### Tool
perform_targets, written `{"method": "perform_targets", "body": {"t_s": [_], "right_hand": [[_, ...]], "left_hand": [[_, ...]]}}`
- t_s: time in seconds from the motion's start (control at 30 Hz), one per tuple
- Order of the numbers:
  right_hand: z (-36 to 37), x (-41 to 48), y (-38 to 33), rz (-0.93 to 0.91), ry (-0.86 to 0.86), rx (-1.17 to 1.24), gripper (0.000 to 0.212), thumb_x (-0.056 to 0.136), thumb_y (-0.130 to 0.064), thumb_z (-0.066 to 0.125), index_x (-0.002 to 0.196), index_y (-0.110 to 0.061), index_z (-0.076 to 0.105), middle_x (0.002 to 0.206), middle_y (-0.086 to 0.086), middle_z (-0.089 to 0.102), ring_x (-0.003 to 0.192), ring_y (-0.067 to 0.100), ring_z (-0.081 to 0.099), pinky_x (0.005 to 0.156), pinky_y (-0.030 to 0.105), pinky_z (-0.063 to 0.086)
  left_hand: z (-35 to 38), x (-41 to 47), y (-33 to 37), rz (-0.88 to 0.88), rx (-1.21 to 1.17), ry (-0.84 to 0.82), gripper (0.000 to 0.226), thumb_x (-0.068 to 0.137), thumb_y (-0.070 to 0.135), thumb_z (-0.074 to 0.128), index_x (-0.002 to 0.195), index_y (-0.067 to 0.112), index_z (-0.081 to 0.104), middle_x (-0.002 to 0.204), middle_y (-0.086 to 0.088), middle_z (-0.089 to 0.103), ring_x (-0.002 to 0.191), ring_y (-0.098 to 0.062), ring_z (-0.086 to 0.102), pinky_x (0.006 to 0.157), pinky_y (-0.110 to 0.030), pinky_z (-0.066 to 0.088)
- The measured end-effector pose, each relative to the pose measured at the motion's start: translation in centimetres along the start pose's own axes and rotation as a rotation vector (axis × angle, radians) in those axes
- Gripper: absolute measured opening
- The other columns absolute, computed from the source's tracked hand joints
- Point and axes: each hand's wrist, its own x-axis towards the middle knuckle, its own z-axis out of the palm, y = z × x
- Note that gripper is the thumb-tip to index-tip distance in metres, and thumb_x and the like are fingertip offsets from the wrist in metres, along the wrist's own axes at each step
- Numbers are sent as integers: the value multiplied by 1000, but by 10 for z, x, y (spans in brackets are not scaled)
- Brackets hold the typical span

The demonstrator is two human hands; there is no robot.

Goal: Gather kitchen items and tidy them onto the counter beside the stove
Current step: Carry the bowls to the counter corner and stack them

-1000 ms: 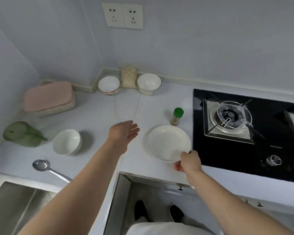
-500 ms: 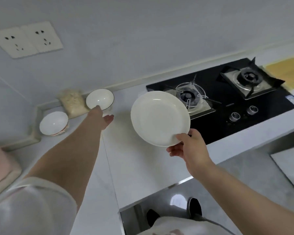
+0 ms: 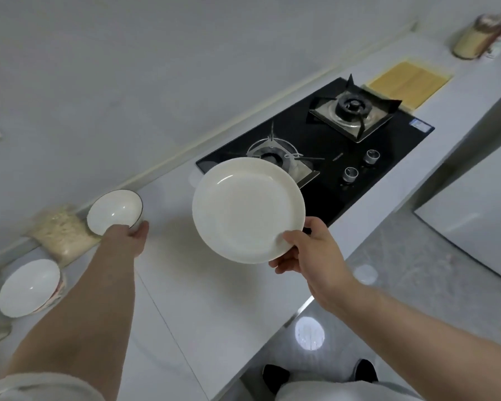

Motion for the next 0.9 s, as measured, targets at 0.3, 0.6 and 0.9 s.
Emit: {"method": "perform_targets", "body": {"t_s": [0.3, 0.6, 0.9], "right_hand": [[-12, 9, -18, -50, 28, 90, 23, 91, -3, 49, 113, -8, 48, 74, 17, 67, 58, 31, 64, 50, 32, 50], [-37, 39, -41, -89, 98, 289, 18, 93, -4, 47, 111, -9, 47, 59, 8, 67, 60, 32, 65, 56, 36, 53], [-114, 67, -83, -137, 243, 379, 18, 95, -6, 47, 113, -9, 44, 57, 8, 67, 62, 29, 68, 62, 34, 59]], "left_hand": [[-13, -51, 3, 50, 9, -68, 75, 96, 55, 48, 88, -20, 55, 92, -39, 60, 111, -70, 38, 65, -51, -8], [5, -169, 51, 100, -731, -123, 24, 90, -4, 46, 111, -1, 57, 111, -17, 65, 88, -29, 74, 78, -38, 61], [105, -291, 88, 160, -706, -417, 16, 90, -3, 49, 102, -1, 60, 118, -19, 63, 78, -31, 75, 78, -38, 61]]}}
